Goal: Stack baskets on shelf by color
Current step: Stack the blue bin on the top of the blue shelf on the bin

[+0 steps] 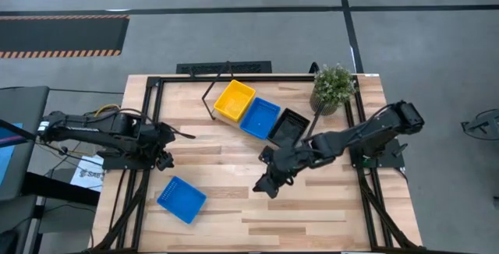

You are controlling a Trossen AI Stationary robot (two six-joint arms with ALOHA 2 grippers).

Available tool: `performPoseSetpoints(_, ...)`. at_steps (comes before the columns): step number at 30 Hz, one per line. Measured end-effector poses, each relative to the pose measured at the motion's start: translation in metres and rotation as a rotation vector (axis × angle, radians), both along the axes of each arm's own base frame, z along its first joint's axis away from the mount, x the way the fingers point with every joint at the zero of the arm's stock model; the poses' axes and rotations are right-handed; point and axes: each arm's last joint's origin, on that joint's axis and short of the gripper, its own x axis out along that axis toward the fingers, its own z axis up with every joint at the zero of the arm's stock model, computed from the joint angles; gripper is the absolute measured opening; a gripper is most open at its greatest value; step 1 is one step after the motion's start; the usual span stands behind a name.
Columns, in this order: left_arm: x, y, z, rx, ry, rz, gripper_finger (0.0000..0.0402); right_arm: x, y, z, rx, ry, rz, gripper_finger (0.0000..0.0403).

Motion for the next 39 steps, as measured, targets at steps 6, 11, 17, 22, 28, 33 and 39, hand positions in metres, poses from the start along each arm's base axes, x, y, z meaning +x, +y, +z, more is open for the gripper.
performPoseSetpoints(6,0.000,-0.002,0.000,-0.013,0.003,0.010,0.0238,-0.005,0.015,0.001,0.044,0.014,-0.045,0.0180)
performPoseSetpoints(11,0.002,-0.004,0.001,0.003,-0.015,0.014,0.0238,-0.008,0.025,0.002,0.038,-0.007,-0.055,0.0177)
performPoseSetpoints(17,0.005,-0.009,0.001,-0.020,-0.012,0.038,0.0238,-0.010,0.029,0.002,0.073,0.008,-0.065,0.0178)
performPoseSetpoints(22,0.006,-0.018,0.000,-0.033,0.030,0.081,0.0238,-0.011,0.032,0.002,0.007,-0.024,-0.016,0.0176)
performPoseSetpoints(28,0.014,-0.038,-0.004,-0.062,0.072,0.119,0.0238,-0.011,0.032,0.002,-0.043,-0.047,0.019,0.0178)
performPoseSetpoints(33,0.019,-0.058,-0.010,-0.096,0.144,0.100,0.0238,-0.013,0.035,0.002,-0.075,-0.060,0.062,0.0180)
performPoseSetpoints(39,0.018,-0.074,-0.019,-0.090,0.246,0.152,0.0238,-0.016,0.042,0.002,-0.093,-0.066,0.099,0.0176)
